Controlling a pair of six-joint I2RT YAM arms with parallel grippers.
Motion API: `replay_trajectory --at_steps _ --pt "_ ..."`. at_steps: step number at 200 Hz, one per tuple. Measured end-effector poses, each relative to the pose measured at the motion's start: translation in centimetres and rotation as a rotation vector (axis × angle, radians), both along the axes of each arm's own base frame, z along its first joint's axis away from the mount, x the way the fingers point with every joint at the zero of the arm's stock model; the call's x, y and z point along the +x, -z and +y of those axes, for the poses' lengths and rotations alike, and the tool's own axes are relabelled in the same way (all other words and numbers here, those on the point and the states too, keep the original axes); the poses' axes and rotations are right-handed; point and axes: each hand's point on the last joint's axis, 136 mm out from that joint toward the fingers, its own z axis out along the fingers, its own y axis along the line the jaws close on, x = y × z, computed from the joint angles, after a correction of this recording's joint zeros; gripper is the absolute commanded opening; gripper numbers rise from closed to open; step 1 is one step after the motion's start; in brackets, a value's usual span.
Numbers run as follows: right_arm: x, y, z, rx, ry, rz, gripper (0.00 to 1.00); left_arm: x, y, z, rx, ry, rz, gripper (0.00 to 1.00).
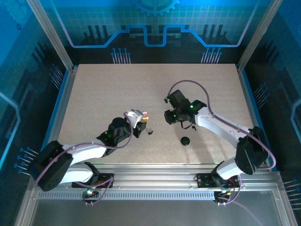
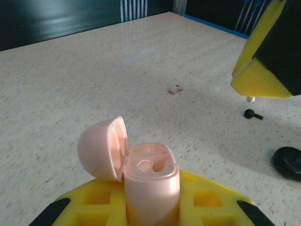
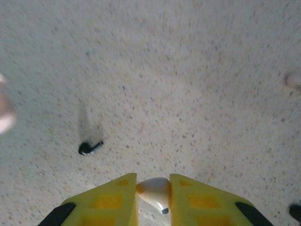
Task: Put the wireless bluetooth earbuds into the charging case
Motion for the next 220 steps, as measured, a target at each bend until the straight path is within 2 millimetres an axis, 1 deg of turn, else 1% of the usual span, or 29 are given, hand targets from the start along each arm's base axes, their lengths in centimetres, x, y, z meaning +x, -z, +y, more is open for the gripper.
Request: replay_trajectory --at_steps 21,51,87,121,153,170,189,220 --pt "-0.1 -1.7 -0.1 0.059 -0.009 -0.083 0.21 0.7 -0.4 -1.6 -0.015 0.050 -0.028 0.19" --pt "-0.6 -3.1 0.1 0.133 -0.040 -0.165 0.21 0.8 -0.7 -3.9 -0.035 0.136 -0.068 0.19" --pt "-1.5 -4.2 0.6 0.226 -0.081 -0.228 0.22 0.1 -0.5 -5.9 -0.049 0.228 -0.102 0.19" --pt "-1.9 -5.4 1.2 0.299 -0.115 -0.279 0.22 -0.7 -1.0 -7.3 -0.081 0.296 -0.175 0.19" --pt "-2.1 -6.7 1.8 0.353 -0.144 -0.317 0.22 -0.9 -1.7 -8.0 -0.114 0.323 -0.239 0.18" --pt "-2.1 -7.2 1.9 0.370 -0.150 -0.335 0.22 -1.1 -2.4 -8.1 -0.125 0.332 -0.273 0.18" --pt "-2.3 -7.3 1.9 0.379 -0.154 -0.343 0.22 -1.1 -3.0 -8.1 -0.137 0.332 -0.299 0.19" --pt "-2.6 -7.1 2.0 0.388 -0.165 -0.339 0.22 -1.1 -3.3 -8.1 -0.143 0.332 -0.309 0.19"
